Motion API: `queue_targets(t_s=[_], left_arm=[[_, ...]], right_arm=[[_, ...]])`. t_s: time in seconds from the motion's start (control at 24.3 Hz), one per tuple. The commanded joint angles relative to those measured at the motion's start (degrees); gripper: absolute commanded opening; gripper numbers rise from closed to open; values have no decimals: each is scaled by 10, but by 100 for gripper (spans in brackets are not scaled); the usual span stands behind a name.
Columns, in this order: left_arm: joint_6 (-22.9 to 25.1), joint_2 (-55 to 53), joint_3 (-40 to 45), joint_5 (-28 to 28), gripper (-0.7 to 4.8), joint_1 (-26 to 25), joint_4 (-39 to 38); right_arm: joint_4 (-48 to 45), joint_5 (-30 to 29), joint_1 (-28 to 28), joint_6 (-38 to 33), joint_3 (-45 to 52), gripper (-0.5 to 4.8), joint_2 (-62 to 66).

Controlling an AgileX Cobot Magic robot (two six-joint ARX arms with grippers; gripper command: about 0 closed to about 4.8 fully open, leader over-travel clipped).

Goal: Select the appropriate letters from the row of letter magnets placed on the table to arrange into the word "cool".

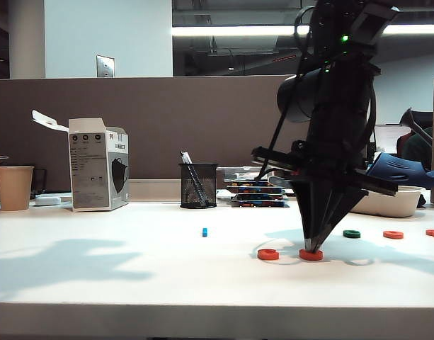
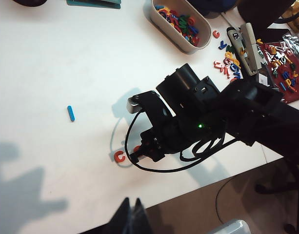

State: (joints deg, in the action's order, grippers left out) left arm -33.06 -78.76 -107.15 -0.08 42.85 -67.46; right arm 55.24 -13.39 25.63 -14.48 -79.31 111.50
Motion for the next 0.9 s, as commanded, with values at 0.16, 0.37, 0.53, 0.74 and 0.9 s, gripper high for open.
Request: queue_targets(t_s=[0.16,0.37,0.53,0.74,0.9], left_arm=[[1,1,-2,-1,-4,0,7],[1,1,-2,-2,-4,0,7],[1,1,-2,-2,-4,0,7],[1,1,-2,-2,-4,0,7],[1,1,-2,-2,-4,0,7]], right_arm=[[3,19,1,-8,13,-6,-8],[3,18,1,-8,13,-6,-38],[2,6,1,-7,13,-6,-49],[-11,29,1,-8,13,-6,-77],[-20,89,-27,-7,13,-6,-112]])
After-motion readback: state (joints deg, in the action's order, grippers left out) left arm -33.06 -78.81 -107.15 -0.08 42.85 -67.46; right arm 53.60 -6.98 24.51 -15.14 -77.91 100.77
